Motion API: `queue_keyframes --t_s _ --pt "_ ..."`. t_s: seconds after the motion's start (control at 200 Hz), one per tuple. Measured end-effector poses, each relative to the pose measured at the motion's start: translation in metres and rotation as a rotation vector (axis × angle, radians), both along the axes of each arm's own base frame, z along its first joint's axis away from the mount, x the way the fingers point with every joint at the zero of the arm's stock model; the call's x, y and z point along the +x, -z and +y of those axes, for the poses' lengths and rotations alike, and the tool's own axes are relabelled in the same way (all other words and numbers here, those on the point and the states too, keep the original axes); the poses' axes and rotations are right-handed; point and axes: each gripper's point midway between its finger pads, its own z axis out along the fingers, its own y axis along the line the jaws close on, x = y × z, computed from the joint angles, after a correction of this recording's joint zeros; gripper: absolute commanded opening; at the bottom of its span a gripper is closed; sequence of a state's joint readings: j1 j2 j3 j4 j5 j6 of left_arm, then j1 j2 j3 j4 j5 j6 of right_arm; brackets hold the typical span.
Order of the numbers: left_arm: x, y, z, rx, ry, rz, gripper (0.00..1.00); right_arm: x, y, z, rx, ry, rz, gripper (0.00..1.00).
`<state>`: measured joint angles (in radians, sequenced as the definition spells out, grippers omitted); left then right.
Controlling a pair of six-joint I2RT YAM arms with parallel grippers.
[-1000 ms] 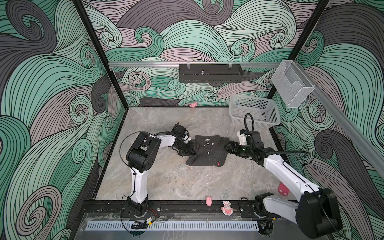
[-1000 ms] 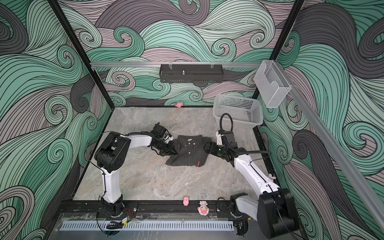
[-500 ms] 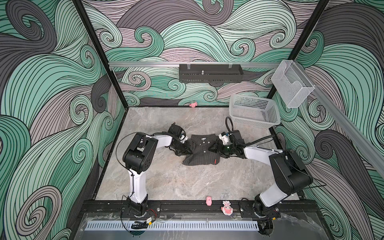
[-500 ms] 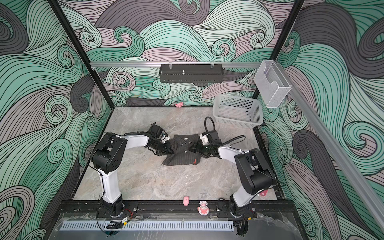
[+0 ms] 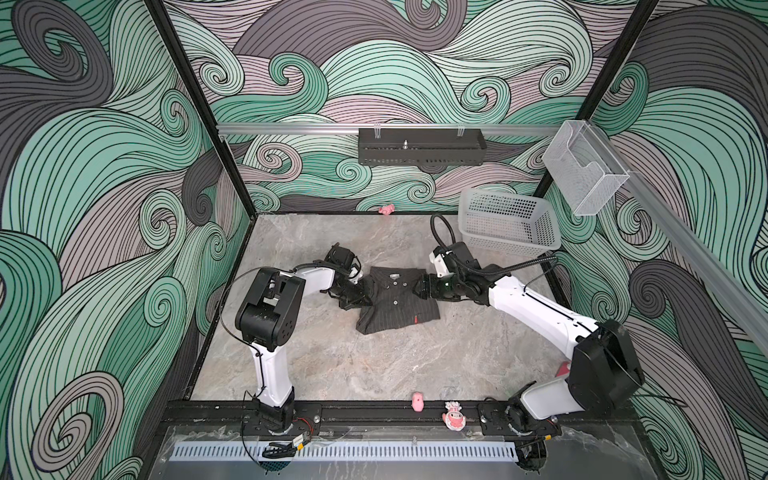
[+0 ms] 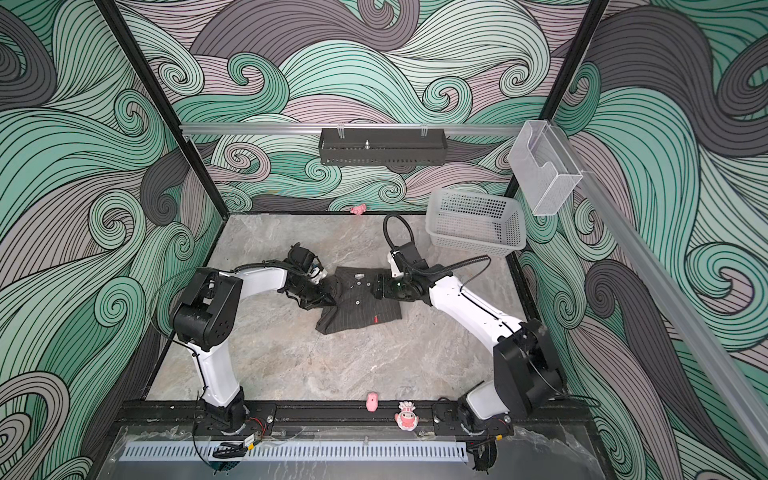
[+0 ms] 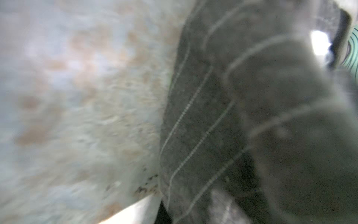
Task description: Fold and stack the long sleeve shirts
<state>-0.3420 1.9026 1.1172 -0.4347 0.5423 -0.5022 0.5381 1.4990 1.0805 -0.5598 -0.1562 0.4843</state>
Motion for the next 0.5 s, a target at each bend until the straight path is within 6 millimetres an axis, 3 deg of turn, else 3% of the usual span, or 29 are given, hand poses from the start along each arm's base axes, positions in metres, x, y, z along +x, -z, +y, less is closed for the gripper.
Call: queue_keyframes --t_s 0.105,0.245,0.34,0.5 --pt "-0.002 -0.001 0.008 0.038 -0.012 -0.001 0.39 0.0 0.023 -0.035 -0.123 0.059 0.054 0.78" --pt "-0.002 -0.014 0.026 0.096 -0.044 -0.034 0.52 0.006 0.037 -0.066 -0.133 0.136 0.075 0.78" --pt "0.001 -0.034 0.037 0.126 -0.067 -0.086 0.56 0.016 0.041 -0.072 -0.081 0.168 0.074 0.75" --pt "0.006 -0.075 0.042 0.113 -0.077 -0.191 0.57 0.044 0.058 -0.058 0.045 0.173 0.083 0.72"
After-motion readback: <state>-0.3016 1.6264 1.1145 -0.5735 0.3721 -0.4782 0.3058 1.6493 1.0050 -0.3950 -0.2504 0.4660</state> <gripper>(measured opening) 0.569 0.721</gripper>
